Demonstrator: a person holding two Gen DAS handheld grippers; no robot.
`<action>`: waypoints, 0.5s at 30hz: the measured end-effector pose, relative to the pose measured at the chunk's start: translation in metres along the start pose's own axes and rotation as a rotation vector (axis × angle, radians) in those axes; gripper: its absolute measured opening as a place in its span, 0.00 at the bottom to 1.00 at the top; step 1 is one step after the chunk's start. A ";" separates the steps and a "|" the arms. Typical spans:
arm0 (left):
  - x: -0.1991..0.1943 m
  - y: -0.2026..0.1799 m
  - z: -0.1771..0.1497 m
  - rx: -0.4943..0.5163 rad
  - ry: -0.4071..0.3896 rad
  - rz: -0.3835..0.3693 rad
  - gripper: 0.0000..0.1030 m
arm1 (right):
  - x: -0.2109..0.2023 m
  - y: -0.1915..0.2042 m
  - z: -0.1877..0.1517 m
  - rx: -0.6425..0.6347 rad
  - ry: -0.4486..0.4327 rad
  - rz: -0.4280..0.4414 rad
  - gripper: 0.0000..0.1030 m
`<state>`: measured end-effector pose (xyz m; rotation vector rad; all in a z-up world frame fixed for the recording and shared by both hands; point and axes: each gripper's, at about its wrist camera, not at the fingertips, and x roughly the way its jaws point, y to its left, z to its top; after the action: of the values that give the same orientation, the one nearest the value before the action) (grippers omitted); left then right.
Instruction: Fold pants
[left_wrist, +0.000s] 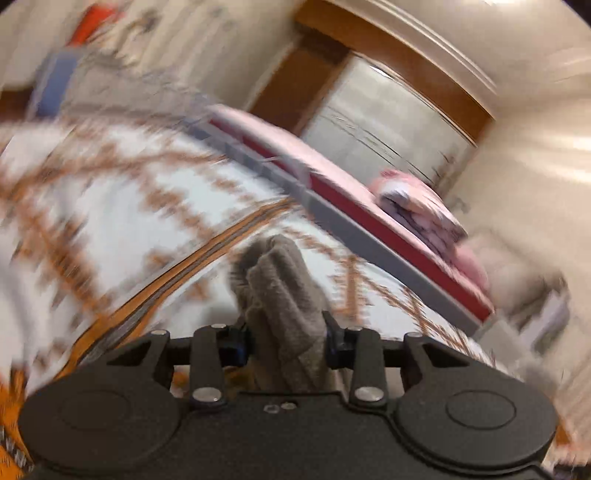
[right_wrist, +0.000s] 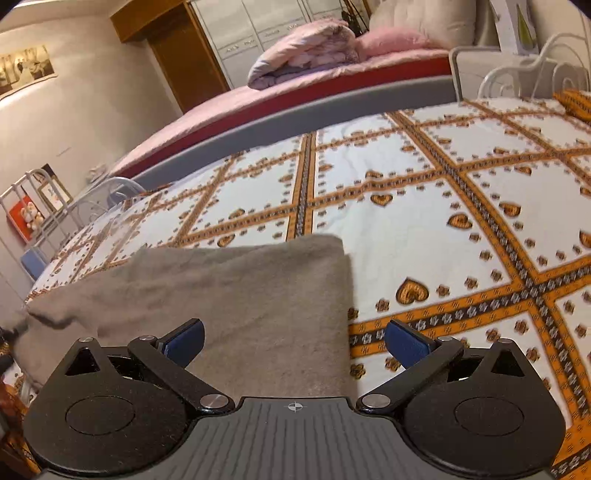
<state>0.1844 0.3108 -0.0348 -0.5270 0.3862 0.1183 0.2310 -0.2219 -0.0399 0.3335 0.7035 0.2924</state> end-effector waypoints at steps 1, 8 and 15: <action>-0.003 -0.022 0.005 0.060 0.000 -0.017 0.26 | -0.002 -0.001 0.002 0.000 -0.006 0.003 1.00; 0.015 -0.188 -0.030 0.342 0.100 -0.247 0.22 | -0.016 -0.016 0.018 0.033 -0.039 -0.037 1.00; 0.053 -0.316 -0.114 0.482 0.270 -0.458 0.22 | -0.031 -0.049 0.035 0.156 -0.089 -0.062 1.00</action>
<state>0.2616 -0.0188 0.0017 -0.1417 0.5284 -0.4832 0.2394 -0.2852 -0.0161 0.4698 0.6494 0.1634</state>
